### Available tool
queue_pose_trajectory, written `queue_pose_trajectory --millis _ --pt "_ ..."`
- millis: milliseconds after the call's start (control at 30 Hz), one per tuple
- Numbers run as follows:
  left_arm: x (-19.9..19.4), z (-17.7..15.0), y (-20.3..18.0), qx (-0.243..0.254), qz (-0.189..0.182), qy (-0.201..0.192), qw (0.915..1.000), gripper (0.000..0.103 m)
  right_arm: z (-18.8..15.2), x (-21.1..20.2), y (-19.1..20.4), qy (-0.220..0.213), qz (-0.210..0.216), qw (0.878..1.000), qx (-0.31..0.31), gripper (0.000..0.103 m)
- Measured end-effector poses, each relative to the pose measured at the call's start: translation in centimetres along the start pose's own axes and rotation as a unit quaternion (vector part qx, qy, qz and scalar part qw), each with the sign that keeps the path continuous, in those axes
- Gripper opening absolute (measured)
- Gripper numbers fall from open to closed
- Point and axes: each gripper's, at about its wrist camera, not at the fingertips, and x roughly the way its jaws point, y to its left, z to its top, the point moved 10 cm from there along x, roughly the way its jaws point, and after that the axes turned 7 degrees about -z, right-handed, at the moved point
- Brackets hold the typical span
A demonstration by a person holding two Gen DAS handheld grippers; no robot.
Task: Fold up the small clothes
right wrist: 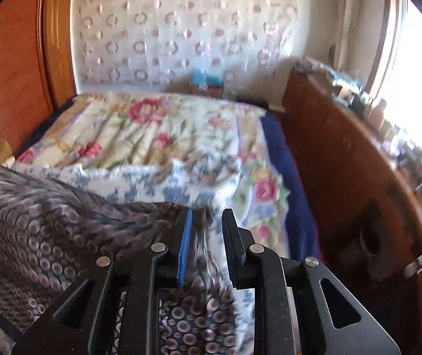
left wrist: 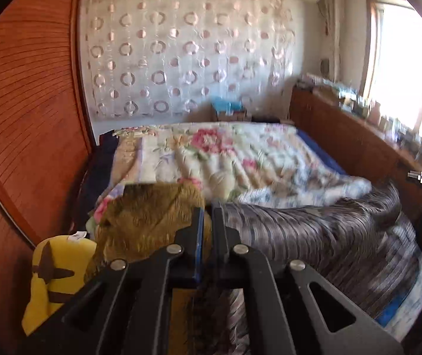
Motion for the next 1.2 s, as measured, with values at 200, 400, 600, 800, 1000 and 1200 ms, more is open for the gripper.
queue_pose_trajectory --millis 200,400,600,800,1000,1200 --pt "0.0 -4.3 -2.8 0.021 -0.009 0.03 0.9993 0.002 -4.9 1.1 2.9 0.018 0.029 0.999 -0.031 0.031" --pt "-1.7 -7.0 -5.2 0.028 -0.025 0.037 0.9986 0.002 -7.7 -0.8 2.7 0.009 0.044 0.999 -0.027 0.033" --pt "-2.8 -10.3 -8.3 0.03 -0.052 0.042 0.9973 0.002 -10.8 -2.0 -0.2 0.018 0.036 0.999 0.003 0.04" --pt "-1.7 -13.7 -11.9 0.045 -0.072 0.064 0.9944 0.002 -13.9 -0.6 -2.2 0.051 0.024 0.998 0.02 0.04" --pt "0.4 -15.8 -14.2 0.059 -0.075 0.088 0.9915 0.002 -14.8 1.2 -2.2 0.07 0.014 0.997 0.019 0.038" --pt "2.2 -16.9 -15.2 0.061 -0.071 0.106 0.9899 0.002 -14.7 0.9 -0.3 0.065 0.026 0.997 -0.016 0.001"
